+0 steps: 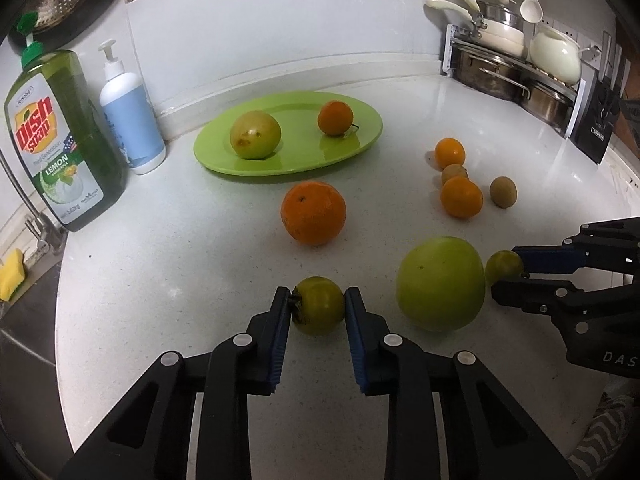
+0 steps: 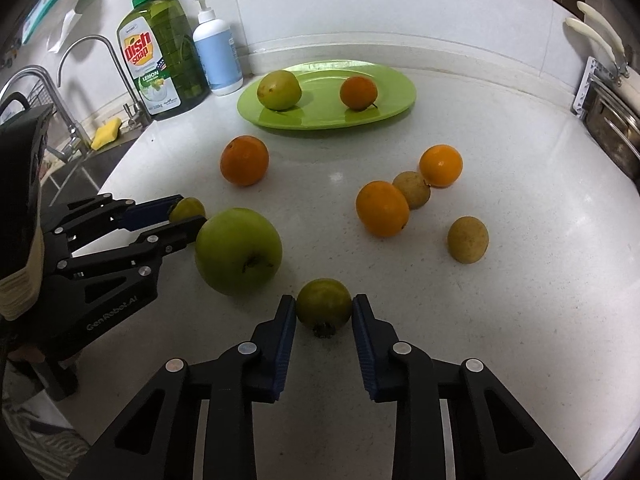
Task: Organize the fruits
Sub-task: 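Lower the small green tomato onto the plate with the left tool while the right tool releases its fruit there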
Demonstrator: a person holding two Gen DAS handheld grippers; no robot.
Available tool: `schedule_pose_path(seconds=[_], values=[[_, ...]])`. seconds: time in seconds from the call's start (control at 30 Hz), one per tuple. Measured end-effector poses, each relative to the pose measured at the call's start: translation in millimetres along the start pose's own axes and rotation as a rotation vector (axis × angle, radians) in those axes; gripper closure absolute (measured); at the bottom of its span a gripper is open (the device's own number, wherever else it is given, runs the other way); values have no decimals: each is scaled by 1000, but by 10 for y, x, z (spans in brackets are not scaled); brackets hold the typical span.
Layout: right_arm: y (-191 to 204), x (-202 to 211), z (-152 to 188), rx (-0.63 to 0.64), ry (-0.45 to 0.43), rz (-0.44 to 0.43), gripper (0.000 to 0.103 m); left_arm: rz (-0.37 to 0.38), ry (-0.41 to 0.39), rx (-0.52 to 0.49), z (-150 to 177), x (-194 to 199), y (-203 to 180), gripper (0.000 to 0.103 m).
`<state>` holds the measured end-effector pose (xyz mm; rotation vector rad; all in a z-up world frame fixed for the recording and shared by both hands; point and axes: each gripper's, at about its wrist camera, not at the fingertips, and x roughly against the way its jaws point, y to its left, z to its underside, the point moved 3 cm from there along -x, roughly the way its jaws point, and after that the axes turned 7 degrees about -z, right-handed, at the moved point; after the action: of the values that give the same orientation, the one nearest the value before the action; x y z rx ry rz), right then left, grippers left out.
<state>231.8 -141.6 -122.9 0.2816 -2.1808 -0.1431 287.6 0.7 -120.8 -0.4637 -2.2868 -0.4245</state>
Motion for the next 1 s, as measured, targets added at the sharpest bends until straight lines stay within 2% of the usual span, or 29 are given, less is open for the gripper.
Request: schedule_pose_path(seconds=[0.57, 0.83, 1.0], values=[[38, 214, -181, 56, -65, -44, 73, -50, -50, 86, -160, 320, 17, 75], [2, 349, -541, 85, -146, -75, 73, -61, -82, 142, -413, 425, 77, 75], [-48, 433, -816, 100, -200, -86, 73, -83, -133, 150, -621, 496, 123, 75]])
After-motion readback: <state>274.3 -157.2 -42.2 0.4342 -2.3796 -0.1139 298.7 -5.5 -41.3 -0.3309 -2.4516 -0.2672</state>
